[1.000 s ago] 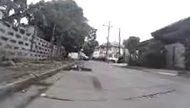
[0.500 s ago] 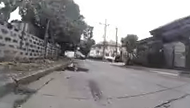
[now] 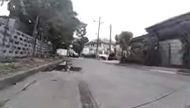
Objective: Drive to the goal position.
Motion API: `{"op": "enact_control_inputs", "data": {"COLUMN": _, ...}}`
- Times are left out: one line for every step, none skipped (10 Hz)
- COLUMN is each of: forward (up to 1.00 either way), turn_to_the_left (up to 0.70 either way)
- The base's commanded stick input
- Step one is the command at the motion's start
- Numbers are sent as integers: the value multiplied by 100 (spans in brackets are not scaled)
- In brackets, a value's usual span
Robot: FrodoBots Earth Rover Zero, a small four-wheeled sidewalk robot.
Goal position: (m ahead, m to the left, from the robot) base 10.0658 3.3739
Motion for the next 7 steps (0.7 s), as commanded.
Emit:
{"op": "enact_control_inputs", "data": {"forward": 100, "turn_to_the_left": 0}}
{"op": "enact_control_inputs", "data": {"forward": 100, "turn_to_the_left": 0}}
{"op": "enact_control_inputs", "data": {"forward": 100, "turn_to_the_left": 0}}
{"op": "enact_control_inputs", "data": {"forward": 100, "turn_to_the_left": 0}}
{"op": "enact_control_inputs", "data": {"forward": 100, "turn_to_the_left": 0}}
{"op": "enact_control_inputs", "data": {"forward": 100, "turn_to_the_left": 0}}
{"op": "enact_control_inputs", "data": {"forward": 100, "turn_to_the_left": -11}}
